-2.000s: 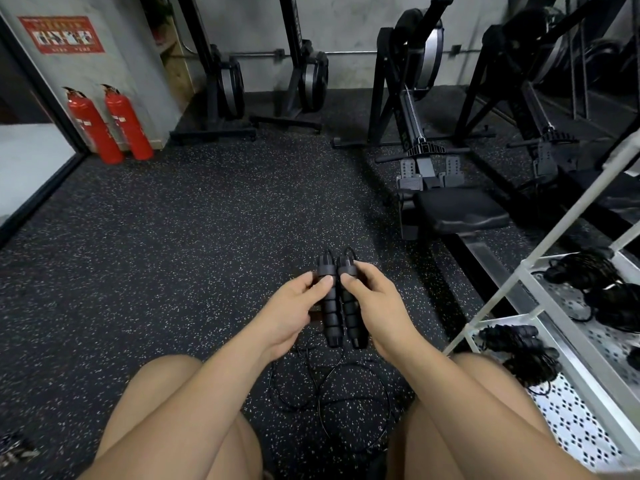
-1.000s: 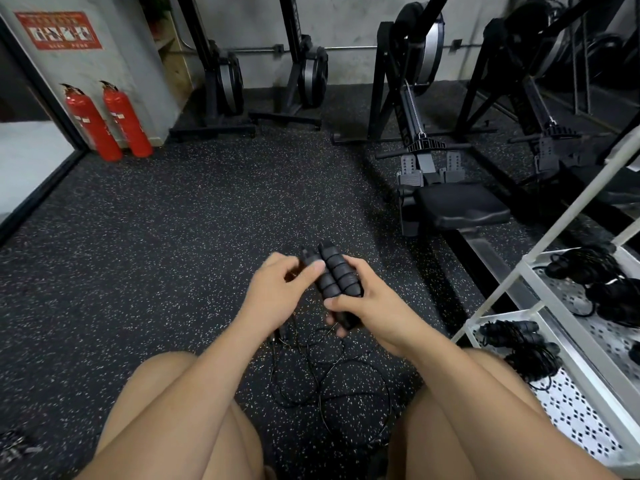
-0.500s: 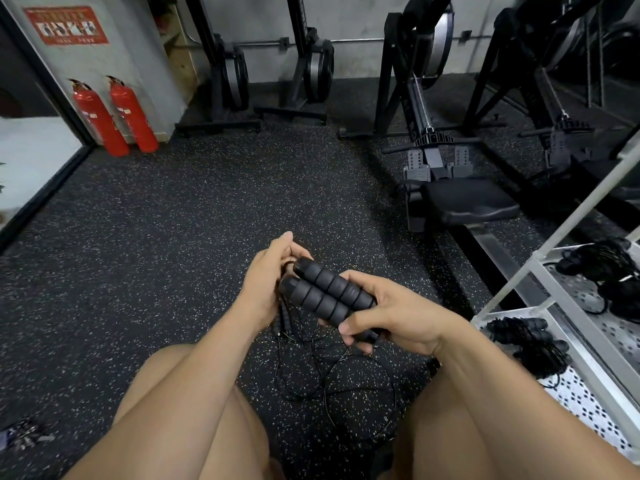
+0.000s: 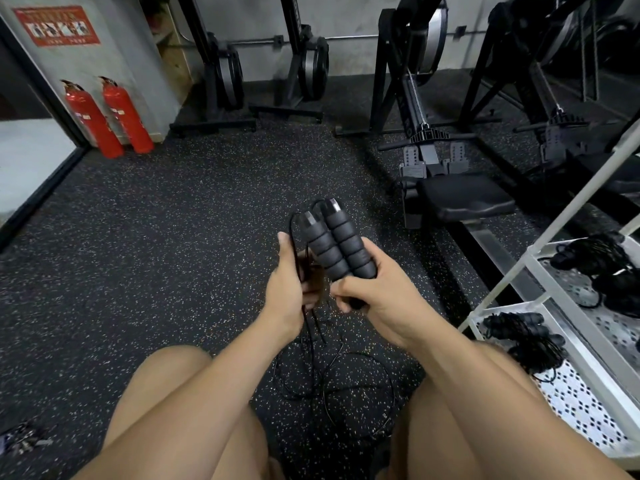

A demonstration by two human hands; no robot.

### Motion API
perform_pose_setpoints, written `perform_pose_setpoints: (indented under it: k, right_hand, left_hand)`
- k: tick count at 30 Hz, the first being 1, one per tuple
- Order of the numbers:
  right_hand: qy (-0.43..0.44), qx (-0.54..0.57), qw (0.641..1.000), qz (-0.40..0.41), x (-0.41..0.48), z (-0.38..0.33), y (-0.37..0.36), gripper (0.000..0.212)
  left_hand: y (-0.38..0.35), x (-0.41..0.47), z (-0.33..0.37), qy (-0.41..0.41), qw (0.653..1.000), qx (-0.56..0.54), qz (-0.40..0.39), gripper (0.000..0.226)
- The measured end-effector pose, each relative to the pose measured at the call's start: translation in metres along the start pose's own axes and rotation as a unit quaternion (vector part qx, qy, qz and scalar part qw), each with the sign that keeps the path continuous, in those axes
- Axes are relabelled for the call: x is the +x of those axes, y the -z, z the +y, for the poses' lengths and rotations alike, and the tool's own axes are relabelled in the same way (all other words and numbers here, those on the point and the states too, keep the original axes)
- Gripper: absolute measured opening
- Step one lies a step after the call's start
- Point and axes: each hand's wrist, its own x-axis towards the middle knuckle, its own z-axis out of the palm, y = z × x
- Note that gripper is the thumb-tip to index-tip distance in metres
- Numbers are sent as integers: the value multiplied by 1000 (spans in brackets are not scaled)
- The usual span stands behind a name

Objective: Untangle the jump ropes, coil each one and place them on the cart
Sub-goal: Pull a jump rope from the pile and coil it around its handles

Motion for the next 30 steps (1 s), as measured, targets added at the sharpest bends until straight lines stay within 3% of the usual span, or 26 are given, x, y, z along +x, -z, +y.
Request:
perform_pose_setpoints:
  k: [3, 8, 12, 14, 17, 19, 21, 23, 26, 30]
  right_hand:
    - [-16, 4, 1000, -26, -5, -4, 2, 51]
    - [-35, -18, 996, -81, -9, -3, -2, 47]
    - [-33, -13, 998, -45, -4, -4, 1, 47]
    - [-40, -2, 998, -47, -5, -4, 3, 46]
    - [-24, 9, 999, -28, -3, -3, 11, 49]
    - [-18, 4, 1000, 14, 1, -3, 21, 48]
    - [-16, -13, 998, 59, 5, -5, 30, 47]
    - [-11, -67, 993, 94, 7, -8, 41, 49]
    - [-24, -225, 967, 122, 10, -7, 59, 59]
    - [-90, -442, 889, 79, 12, 3, 73, 60]
  left_hand:
    - [-1, 2, -1, -20, 993, 111, 38, 74]
    - [7, 10, -20, -4, 988, 150, 20, 21]
    - [-15, -10, -23, -28, 957, 285, -48, 42]
    - [-23, -19, -26, -35, 934, 351, -59, 43]
    - [-20, -16, -26, 0, 947, 311, -81, 43]
    - [-19, -15, -18, -33, 917, 383, -108, 37]
    - [-16, -13, -12, -55, 892, 428, -138, 47]
    - [-12, -14, -8, -65, 893, 418, -155, 61]
    - [0, -16, 0, -80, 862, 462, -191, 46]
    - [13, -13, 10, -79, 845, 489, -203, 34]
